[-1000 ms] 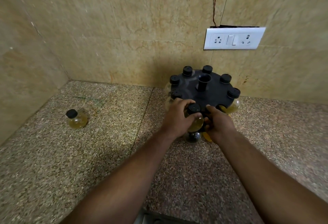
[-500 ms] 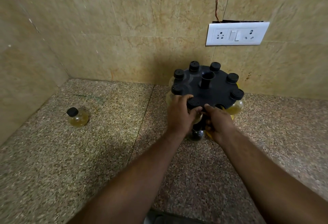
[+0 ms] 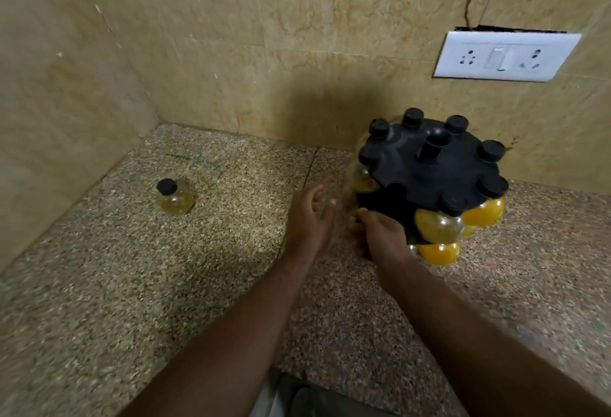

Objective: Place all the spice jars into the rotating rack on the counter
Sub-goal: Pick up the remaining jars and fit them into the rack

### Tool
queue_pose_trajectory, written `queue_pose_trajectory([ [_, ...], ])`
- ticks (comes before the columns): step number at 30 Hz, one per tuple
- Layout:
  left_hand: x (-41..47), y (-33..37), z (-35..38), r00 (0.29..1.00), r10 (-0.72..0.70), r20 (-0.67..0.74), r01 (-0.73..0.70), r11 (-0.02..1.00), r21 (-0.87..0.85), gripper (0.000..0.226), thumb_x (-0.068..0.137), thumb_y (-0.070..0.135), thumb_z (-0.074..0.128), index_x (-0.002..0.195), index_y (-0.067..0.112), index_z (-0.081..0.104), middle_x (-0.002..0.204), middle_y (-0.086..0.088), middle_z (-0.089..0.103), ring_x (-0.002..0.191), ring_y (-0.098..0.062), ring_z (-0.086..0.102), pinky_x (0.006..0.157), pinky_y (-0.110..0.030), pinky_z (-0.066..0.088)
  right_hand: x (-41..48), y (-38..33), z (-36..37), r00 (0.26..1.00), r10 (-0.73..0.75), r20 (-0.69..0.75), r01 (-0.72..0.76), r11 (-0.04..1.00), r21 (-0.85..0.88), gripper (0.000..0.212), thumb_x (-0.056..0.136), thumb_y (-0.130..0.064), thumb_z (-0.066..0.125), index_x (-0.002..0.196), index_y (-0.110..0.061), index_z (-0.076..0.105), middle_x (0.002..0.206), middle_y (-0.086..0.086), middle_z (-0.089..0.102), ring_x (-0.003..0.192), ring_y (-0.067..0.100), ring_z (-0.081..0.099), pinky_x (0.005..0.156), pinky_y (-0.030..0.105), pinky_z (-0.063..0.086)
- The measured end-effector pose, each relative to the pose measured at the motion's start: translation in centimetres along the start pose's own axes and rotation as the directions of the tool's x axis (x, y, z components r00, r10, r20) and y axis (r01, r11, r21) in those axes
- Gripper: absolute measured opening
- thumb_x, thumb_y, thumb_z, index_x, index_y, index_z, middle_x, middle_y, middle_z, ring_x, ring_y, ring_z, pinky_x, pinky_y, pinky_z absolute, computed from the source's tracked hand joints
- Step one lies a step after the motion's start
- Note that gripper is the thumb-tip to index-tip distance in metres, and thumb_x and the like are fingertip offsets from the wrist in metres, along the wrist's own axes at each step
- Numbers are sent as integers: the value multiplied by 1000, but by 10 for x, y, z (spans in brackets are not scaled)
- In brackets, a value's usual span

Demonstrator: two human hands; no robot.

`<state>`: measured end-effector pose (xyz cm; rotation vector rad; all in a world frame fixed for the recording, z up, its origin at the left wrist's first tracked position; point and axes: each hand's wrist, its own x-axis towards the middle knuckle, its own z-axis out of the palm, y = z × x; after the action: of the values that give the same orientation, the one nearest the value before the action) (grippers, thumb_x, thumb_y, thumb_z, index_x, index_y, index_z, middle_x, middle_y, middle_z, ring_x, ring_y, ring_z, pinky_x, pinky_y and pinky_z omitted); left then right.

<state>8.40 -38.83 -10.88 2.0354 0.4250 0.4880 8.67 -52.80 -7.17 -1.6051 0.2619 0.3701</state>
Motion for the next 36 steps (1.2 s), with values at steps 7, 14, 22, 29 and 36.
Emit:
queue_pose_trajectory([
  [7, 0, -84, -65, 980, -189, -61, 192, 979, 62, 43, 95, 33, 64, 135, 18, 58, 124, -6, 60, 110, -23, 61, 94, -43, 53, 22, 26, 82, 982, -124, 140, 167, 916, -366, 24, 96, -32, 57, 117, -25, 66, 94, -1, 72, 81, 19, 70, 73, 38, 58],
  [14, 10, -151, -146, 898, -398, -187, 407, 914, 11, 66, 84, 56, 52, 140, 22, 54, 139, -6, 56, 127, -26, 54, 108, -43, 45, 37, 45, 182, 920, -114, 374, 346, 685, -641, 49, 92, -43, 62, 138, -32, 50, 132, 2, 61, 112, 22, 62, 95, 39, 52],
  [22, 42, -201, -204, 827, -436, -355, 472, 882, 16, 62, 91, 35, 65, 146, 13, 45, 142, -13, 50, 130, -29, 48, 110, -45, 41, 56, 68, 273, 806, -20, 592, 565, 324, -758, 71, 93, -50, 58, 154, -23, 35, 156, 9, 43, 140, 28, 42, 112, 37, 37],
  [29, 87, -214, -230, 890, -230, -394, 306, 941, 141, 71, 93, 32, 68, 153, 14, 35, 151, -12, 45, 139, -29, 41, 112, -38, 33, 69, 77, 316, 779, 178, 601, 610, 10, -793, 92, 86, -75, 48, 159, -38, 7, 170, 9, -3, 154, 39, 0, 116, 69, 15],
  [36, 120, -231, -230, 929, -168, -331, 239, 952, 189, 57, 94, 32, 68, 146, 18, 50, 140, -5, 58, 129, -22, 52, 106, -34, 44, 85, 85, 331, 786, 233, 573, 597, -46, -801, 108, 77, -87, 48, 155, -48, -13, 167, 4, -24, 152, 40, -19, 112, 75, 0],
])
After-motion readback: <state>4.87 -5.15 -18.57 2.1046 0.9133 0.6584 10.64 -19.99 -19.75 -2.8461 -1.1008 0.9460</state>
